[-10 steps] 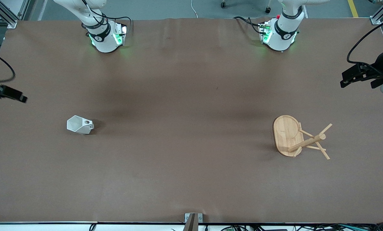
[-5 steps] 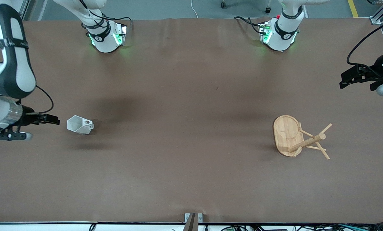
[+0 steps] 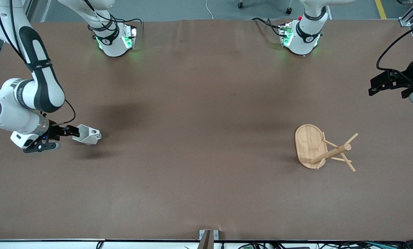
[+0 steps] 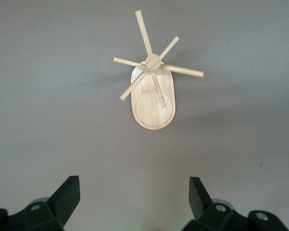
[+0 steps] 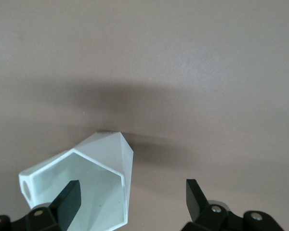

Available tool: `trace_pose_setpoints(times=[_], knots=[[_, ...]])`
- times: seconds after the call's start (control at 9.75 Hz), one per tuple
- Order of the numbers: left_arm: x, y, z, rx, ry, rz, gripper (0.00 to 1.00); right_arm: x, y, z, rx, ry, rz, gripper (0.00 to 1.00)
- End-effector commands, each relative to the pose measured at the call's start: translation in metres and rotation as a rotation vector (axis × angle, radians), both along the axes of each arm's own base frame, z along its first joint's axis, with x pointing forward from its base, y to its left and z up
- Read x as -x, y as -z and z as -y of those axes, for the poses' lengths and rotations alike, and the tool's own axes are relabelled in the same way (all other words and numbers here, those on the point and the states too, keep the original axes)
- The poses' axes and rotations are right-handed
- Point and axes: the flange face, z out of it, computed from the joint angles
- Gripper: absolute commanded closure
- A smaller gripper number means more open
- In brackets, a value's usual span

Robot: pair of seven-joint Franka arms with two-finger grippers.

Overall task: Hang cup on rack
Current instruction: 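Reach the right gripper to the white cup and grasp it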

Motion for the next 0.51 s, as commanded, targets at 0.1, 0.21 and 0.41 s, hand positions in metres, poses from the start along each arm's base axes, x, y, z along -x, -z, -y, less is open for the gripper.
trace_pose_setpoints(times=[0.1,0.21,0.41], knots=[[-0.009,0.01,-0.002,-0.006,0.108,0.017,0.0,0.002,0.026,-0.001,0.0,-0.022,0.006,0.36],[-0.009,0.01,-0.002,-0.007,0.121,0.015,0.0,0.002,0.028,-0.002,-0.001,-0.022,0.004,0.5],[-0.008,0.009,-0.002,-0.006,0.159,0.018,0.0,0.003,0.037,-0.001,-0.005,-0.019,-0.01,0.79]])
